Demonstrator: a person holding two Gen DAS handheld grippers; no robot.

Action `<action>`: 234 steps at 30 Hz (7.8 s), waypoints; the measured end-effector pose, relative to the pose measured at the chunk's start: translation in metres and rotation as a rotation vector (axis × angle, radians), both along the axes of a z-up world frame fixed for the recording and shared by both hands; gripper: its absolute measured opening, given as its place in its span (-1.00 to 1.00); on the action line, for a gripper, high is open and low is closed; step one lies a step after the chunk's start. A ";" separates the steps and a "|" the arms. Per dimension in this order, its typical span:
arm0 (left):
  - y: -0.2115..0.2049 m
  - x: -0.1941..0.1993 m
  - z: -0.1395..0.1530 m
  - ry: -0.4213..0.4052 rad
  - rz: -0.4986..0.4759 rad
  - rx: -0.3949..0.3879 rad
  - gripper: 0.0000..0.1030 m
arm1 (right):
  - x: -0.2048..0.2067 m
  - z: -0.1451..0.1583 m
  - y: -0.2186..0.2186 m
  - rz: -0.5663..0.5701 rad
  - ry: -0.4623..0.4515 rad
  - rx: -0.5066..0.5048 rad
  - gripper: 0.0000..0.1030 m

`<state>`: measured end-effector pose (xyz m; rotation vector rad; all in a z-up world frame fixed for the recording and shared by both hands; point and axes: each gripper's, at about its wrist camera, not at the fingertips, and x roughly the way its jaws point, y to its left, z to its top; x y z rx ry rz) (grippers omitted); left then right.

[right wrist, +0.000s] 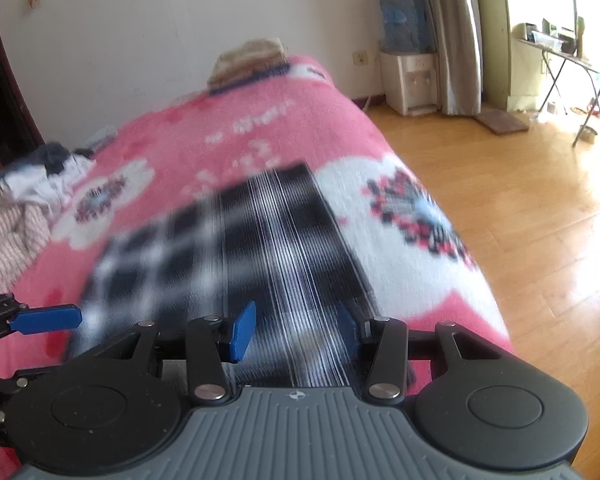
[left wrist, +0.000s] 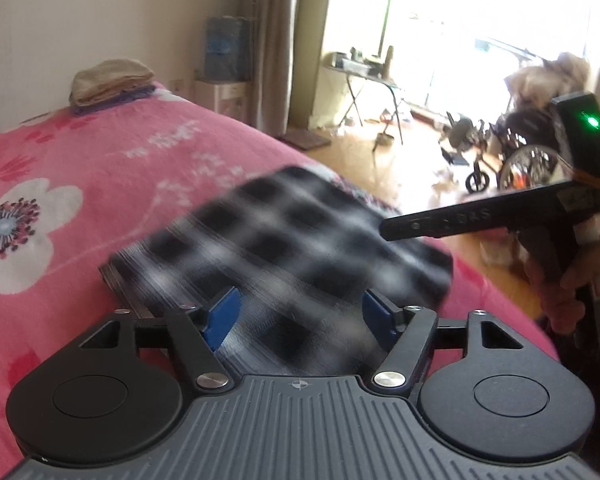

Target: Fold clothes

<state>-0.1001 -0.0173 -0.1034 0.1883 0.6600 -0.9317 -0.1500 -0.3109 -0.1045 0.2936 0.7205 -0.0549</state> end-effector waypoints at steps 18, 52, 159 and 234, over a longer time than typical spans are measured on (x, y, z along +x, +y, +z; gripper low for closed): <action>-0.045 0.066 -0.027 0.243 0.178 0.171 0.60 | 0.079 0.000 0.029 0.176 0.138 -0.181 -0.06; -0.066 0.067 -0.029 0.272 0.242 0.286 0.83 | 0.015 0.012 0.036 0.208 0.213 -0.122 -0.04; 0.067 0.092 -0.081 0.620 0.343 -0.333 0.76 | 0.087 -0.060 -0.098 0.130 0.176 0.515 0.36; 0.111 0.080 0.013 0.461 0.277 -0.567 -0.63 | 0.078 0.044 0.018 0.442 -0.066 0.225 -0.61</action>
